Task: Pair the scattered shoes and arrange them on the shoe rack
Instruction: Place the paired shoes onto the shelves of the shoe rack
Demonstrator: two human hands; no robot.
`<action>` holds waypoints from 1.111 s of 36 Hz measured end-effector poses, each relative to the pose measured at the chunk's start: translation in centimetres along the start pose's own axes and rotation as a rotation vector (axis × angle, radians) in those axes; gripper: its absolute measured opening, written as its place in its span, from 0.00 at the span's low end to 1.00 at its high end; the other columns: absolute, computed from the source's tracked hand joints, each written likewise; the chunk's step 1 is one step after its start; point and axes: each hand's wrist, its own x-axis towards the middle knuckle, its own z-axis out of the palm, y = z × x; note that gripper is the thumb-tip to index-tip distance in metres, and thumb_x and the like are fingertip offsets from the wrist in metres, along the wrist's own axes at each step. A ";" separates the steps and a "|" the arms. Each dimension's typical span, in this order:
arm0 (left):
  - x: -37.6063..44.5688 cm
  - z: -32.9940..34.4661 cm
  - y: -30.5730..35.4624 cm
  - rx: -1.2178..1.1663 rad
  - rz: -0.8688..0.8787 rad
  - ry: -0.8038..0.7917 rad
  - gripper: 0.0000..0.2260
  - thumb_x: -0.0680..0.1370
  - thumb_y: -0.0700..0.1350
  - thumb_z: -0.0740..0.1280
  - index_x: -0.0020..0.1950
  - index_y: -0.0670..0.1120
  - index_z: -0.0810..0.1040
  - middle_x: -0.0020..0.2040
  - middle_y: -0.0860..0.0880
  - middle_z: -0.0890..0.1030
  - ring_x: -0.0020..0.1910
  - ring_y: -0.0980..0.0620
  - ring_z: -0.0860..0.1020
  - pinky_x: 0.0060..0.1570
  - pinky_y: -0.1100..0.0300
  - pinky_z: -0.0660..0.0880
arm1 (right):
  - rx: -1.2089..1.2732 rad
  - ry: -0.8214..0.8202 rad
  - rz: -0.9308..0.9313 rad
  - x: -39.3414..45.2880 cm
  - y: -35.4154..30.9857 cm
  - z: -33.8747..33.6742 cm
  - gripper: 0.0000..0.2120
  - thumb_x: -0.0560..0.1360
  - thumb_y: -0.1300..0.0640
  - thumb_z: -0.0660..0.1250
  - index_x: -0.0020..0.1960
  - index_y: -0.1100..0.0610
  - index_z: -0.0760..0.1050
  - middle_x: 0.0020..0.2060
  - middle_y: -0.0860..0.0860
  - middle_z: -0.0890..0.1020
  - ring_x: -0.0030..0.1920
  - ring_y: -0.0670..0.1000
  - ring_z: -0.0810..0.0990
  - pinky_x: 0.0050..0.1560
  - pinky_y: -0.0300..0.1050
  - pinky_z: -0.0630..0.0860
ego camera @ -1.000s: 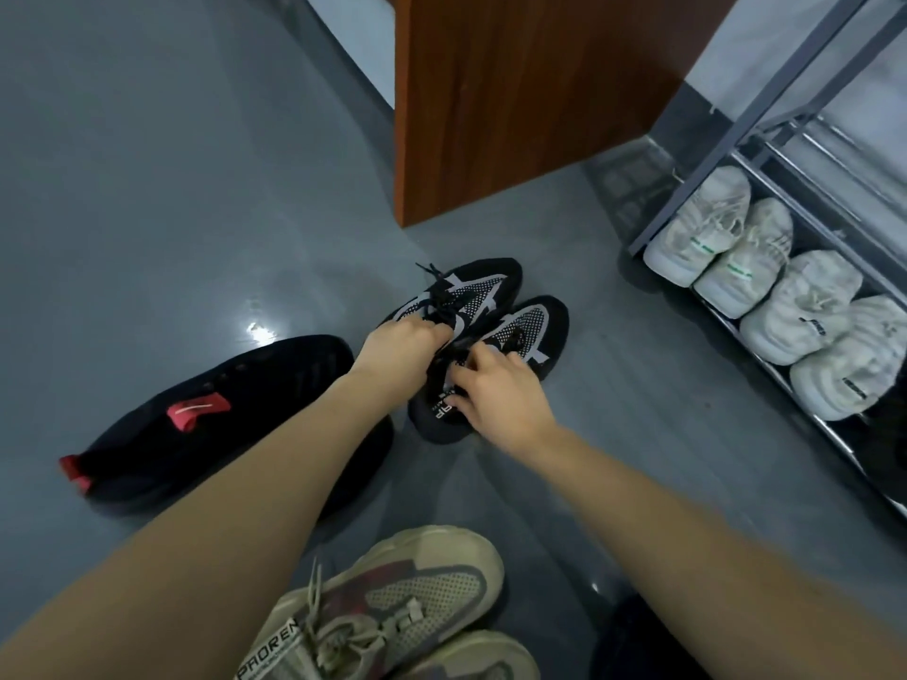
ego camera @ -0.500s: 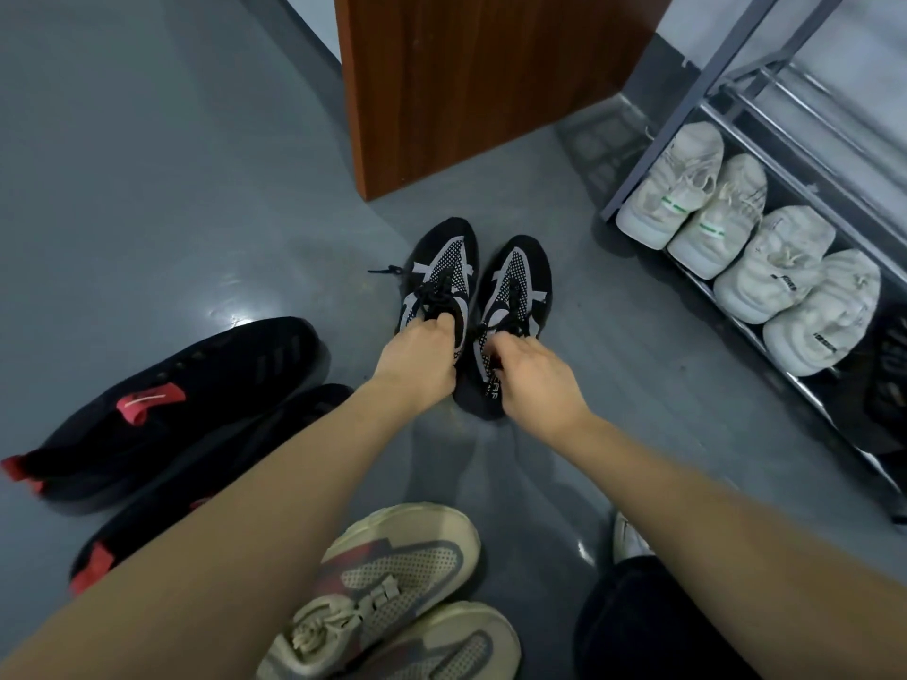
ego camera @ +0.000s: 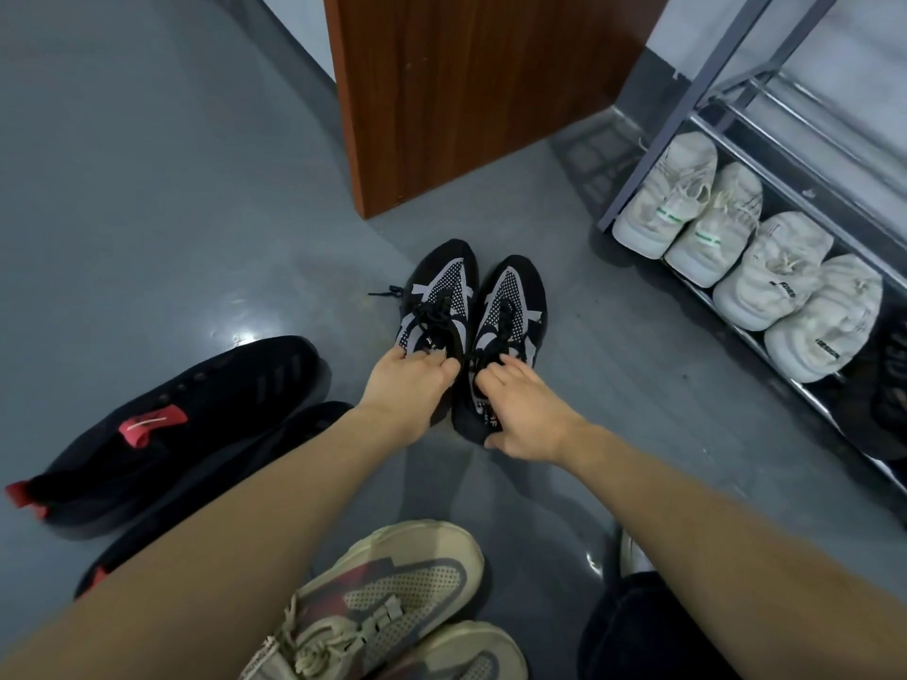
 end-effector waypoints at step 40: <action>6.6 -24.8 9.4 0.101 0.345 0.228 0.18 0.75 0.42 0.65 0.64 0.50 0.67 0.61 0.49 0.67 0.59 0.47 0.67 0.39 0.59 0.63 | -0.009 0.250 0.428 -13.9 7.5 -22.5 0.14 0.65 0.57 0.67 0.48 0.59 0.68 0.42 0.50 0.70 0.37 0.55 0.70 0.29 0.37 0.53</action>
